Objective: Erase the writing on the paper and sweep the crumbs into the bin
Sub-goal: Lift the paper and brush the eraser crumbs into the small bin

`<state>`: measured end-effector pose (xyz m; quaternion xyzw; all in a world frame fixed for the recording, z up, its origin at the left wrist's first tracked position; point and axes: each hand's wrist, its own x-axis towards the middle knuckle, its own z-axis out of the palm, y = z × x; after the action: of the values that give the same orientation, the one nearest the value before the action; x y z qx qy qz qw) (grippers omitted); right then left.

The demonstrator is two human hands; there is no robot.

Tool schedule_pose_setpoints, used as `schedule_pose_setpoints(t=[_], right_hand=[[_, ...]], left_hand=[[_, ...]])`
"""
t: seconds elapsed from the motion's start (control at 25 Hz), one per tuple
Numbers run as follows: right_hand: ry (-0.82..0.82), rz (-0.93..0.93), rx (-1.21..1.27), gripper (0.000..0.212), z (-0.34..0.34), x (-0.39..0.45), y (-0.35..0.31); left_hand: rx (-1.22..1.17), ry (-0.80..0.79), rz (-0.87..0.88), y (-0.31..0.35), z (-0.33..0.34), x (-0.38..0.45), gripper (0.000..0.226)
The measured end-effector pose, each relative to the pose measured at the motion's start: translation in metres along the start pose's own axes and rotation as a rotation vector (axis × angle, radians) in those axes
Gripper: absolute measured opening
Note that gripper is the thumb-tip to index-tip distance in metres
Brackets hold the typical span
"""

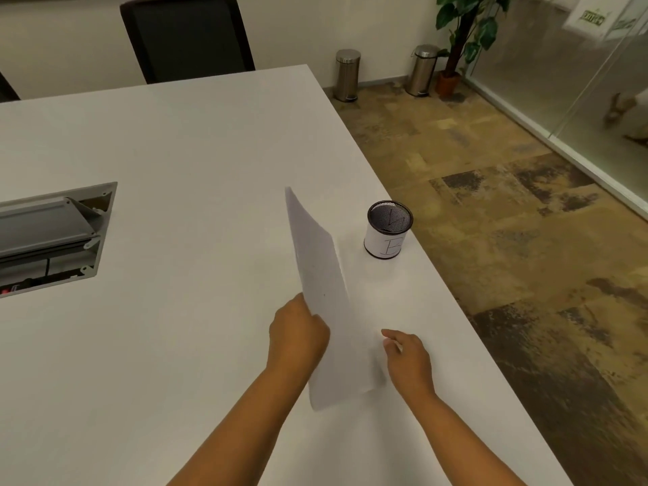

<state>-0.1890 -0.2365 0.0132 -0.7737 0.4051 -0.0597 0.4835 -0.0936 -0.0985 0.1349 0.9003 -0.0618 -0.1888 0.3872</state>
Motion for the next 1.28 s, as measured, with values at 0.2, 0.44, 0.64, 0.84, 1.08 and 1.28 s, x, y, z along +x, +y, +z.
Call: schedule_pose_setpoints(t=[0.2, 0.44, 0.64, 0.84, 1.08, 1.28], right_hand=[[-0.070, 0.067, 0.040, 0.027, -0.002, 0.003, 0.002], [-0.074, 0.082, 0.028, 0.028, 0.001, 0.006, 0.000], [-0.017, 0.126, 0.138, 0.028, 0.000, 0.002, -0.004], [0.063, 0.391, 0.696, 0.026, 0.002, 0.002, -0.034], [-0.641, 0.617, 1.137, 0.008, 0.093, -0.027, -0.092], [-0.508, 0.668, 1.279, 0.012, 0.111, 0.007, -0.086]], left_hand=[[-0.008, -0.052, 0.027, 0.038, -0.006, -0.003, 0.037], [-0.016, -0.095, -0.016, 0.034, -0.004, 0.005, 0.037], [-0.160, -0.115, -0.037, 0.007, -0.009, 0.005, 0.033], [-0.468, -0.138, -0.275, -0.041, -0.025, 0.000, 0.030], [-0.588, -0.149, -0.447, -0.096, -0.019, -0.004, 0.022], [-0.590, -0.143, -0.530, -0.131, -0.013, -0.009, 0.034]])
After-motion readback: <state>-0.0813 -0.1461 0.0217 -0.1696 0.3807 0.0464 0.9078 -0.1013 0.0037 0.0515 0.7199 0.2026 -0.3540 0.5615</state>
